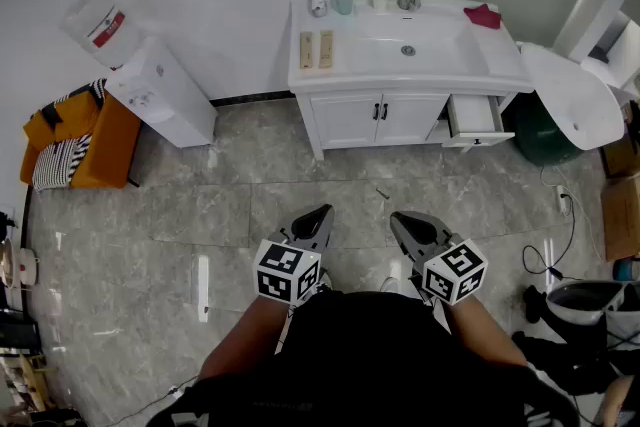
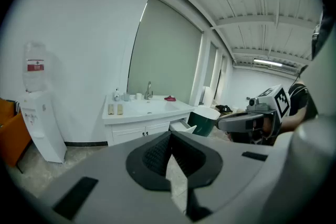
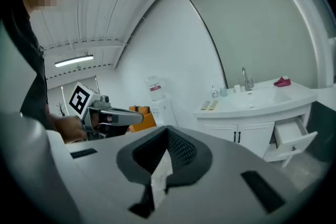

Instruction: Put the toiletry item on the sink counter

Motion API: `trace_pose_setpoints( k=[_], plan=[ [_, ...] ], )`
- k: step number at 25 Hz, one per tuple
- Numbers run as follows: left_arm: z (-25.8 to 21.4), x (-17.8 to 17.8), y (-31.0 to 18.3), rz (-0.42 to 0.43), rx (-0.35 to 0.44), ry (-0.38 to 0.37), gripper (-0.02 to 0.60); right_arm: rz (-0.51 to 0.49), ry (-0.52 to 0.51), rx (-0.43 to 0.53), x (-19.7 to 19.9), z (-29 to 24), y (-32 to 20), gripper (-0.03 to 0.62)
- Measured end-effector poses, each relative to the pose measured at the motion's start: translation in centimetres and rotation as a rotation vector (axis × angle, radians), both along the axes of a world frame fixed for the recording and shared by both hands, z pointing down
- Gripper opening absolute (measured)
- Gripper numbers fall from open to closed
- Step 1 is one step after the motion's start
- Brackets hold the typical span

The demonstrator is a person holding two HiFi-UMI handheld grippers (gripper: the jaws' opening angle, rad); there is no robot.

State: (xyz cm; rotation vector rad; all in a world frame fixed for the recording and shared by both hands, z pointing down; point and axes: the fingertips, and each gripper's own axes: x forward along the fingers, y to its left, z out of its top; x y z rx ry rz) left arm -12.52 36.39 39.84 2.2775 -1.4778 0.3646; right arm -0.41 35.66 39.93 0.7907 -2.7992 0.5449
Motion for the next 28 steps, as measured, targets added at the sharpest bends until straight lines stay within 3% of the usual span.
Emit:
trace_pose_setpoints(
  k=[19,28],
  plan=[
    [0.3,-2.2,-1.0,0.019,0.001,0.028,0.006,0.016,-0.005,-0.018,-2.6,0.5,-1.0,-0.002],
    [0.6,-5.6,-1.0,0.054,0.007,0.051,0.005,0.029,-0.019,-0.009,-6.7,0.0,-1.0,-0.002]
  ],
)
